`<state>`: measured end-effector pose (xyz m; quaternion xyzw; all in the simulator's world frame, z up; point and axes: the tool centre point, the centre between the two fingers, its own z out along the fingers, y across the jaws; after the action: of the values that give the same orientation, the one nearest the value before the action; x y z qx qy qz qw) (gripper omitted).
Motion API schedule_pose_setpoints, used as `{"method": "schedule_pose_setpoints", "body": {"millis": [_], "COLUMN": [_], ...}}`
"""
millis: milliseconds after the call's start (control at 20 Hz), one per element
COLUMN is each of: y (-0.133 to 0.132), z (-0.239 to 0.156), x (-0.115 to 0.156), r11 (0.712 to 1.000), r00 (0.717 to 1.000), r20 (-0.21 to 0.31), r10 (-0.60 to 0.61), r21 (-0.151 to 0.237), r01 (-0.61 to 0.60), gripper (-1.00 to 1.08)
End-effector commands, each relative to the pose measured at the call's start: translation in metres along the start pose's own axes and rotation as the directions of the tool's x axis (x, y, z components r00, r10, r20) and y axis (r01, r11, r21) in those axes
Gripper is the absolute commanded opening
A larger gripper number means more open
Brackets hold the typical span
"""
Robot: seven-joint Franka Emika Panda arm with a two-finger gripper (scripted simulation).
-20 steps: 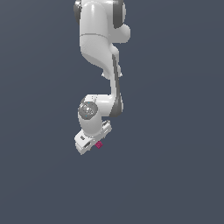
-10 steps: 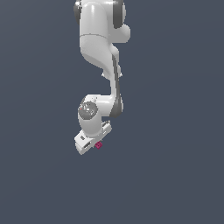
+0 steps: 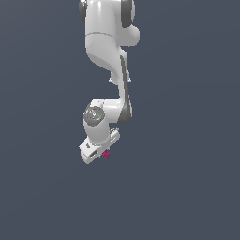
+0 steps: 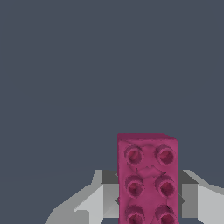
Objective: Pick up the object and move it to a goal position.
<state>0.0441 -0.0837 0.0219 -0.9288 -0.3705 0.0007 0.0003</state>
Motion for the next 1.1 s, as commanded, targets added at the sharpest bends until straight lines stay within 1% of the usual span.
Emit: {"method": "schedule_pose_setpoints", "body": {"millis": [0, 250, 450, 1050], "y": [-0.002, -0.009, -0.017, -0.049], "z": [-0.009, -0.037, -0.069, -0.201], "x": [-0.001, -0.003, -0.006, -0.018], "r11": [1.0, 1.0, 1.0, 1.0], "r00": [1.0, 1.0, 1.0, 1.0], "r20": [-0.001, -0.001, 0.0, 0.0], "r10": [0.0, 0.0, -0.001, -0.001], "r21": [-0.001, -0.001, -0.001, -0.002], "r01": [0.0, 0.0, 0.001, 0.001], "gripper": [-1.0, -1.0, -1.0, -1.0]}}
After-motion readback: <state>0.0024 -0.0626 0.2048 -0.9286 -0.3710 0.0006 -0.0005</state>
